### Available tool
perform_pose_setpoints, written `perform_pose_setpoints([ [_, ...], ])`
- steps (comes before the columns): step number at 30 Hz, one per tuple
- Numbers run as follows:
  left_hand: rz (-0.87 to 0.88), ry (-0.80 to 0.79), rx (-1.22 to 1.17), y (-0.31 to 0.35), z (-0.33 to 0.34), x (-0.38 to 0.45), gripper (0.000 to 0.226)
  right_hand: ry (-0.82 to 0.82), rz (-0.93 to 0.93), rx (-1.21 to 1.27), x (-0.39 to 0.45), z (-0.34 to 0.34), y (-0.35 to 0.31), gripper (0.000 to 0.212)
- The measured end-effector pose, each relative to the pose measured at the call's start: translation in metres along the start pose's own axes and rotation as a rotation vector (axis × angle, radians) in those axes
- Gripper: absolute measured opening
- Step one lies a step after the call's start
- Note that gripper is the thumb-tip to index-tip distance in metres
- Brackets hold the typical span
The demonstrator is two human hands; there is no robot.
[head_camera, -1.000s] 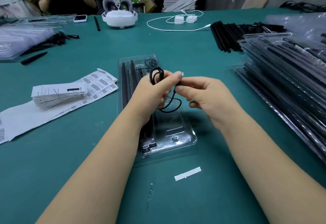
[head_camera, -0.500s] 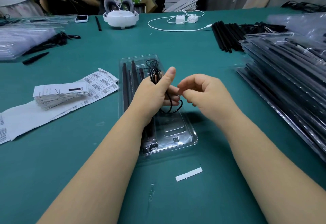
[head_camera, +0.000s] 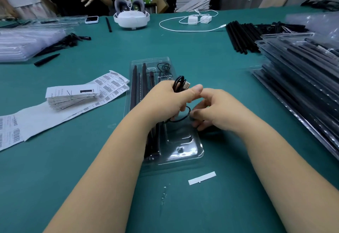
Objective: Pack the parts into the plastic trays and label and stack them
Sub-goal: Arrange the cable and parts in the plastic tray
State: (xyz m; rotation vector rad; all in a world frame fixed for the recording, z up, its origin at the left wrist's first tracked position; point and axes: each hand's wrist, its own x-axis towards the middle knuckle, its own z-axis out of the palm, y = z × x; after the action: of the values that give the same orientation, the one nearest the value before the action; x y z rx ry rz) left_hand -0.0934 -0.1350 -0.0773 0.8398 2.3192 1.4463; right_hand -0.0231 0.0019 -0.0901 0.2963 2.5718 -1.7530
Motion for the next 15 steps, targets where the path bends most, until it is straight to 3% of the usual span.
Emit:
perform_pose_setpoints([
  [4,0.027,0.181,0.166,0.004,-0.008,-0.014,0.044,-0.181,-0.081,-0.107,-0.01,0.017,-0.009,0.022],
  [10,0.125,0.286,-0.384,0.017,-0.013,-0.018,0.053,-0.194,-0.187,-0.178,-0.013,0.028,-0.01,0.01],
  [12,0.136,0.308,-0.422,0.015,-0.01,-0.017,0.051,-0.17,-0.16,-0.142,-0.012,0.023,-0.009,0.011],
  [15,0.113,0.308,-0.278,0.006,-0.008,-0.012,0.049,-0.103,-0.145,-0.14,-0.01,0.015,-0.007,0.011],
])
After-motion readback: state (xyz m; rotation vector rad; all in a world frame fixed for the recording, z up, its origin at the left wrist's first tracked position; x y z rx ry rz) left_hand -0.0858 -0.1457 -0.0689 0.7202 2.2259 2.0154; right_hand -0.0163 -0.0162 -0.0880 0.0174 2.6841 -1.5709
